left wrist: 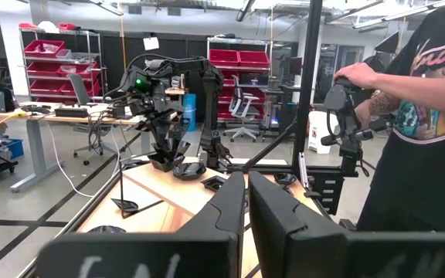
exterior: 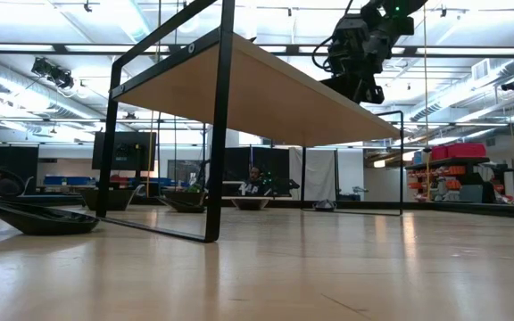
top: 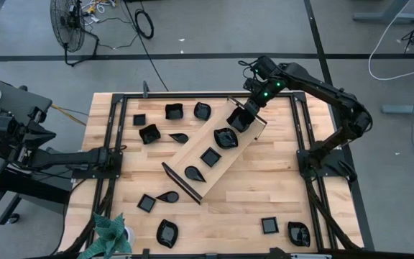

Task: Pick & Place Mini shaped plates
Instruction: Stack the black wave square shaped bowl on top of the black wave square shaped bowl on the shelf, then stack the black square shaped plate on top of the black square shaped plate on the shelf

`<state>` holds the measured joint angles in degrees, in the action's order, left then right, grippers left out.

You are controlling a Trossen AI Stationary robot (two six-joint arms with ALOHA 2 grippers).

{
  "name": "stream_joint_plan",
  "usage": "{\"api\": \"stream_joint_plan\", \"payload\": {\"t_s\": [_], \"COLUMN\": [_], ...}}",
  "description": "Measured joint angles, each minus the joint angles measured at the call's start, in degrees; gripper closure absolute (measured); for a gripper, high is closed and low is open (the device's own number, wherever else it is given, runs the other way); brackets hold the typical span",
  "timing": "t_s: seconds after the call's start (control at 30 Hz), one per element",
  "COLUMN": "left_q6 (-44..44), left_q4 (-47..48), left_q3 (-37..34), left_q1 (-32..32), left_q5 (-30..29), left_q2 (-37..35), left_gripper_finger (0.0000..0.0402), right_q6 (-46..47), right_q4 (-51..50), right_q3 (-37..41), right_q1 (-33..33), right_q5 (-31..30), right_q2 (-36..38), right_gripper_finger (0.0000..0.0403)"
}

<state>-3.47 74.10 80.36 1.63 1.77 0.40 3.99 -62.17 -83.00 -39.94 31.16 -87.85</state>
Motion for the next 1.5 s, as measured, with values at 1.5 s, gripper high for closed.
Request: {"api": "stream_joint_plan", "payload": {"t_s": [1.5], "left_q6": [0.01], "left_q4": [0.01], "left_q3": [0.0], "left_q1": [0.0], "left_q5": [0.01], "left_q2": [0.0], "left_gripper_finger": [0.0376], "right_q6": [2.63], "right_q4": [1.85], "right_q3": [6.1], "right_q1": [5.99], "right_q5": [-8.29], "right_q2": [16.71], "right_gripper_finger": [0.0266]}}
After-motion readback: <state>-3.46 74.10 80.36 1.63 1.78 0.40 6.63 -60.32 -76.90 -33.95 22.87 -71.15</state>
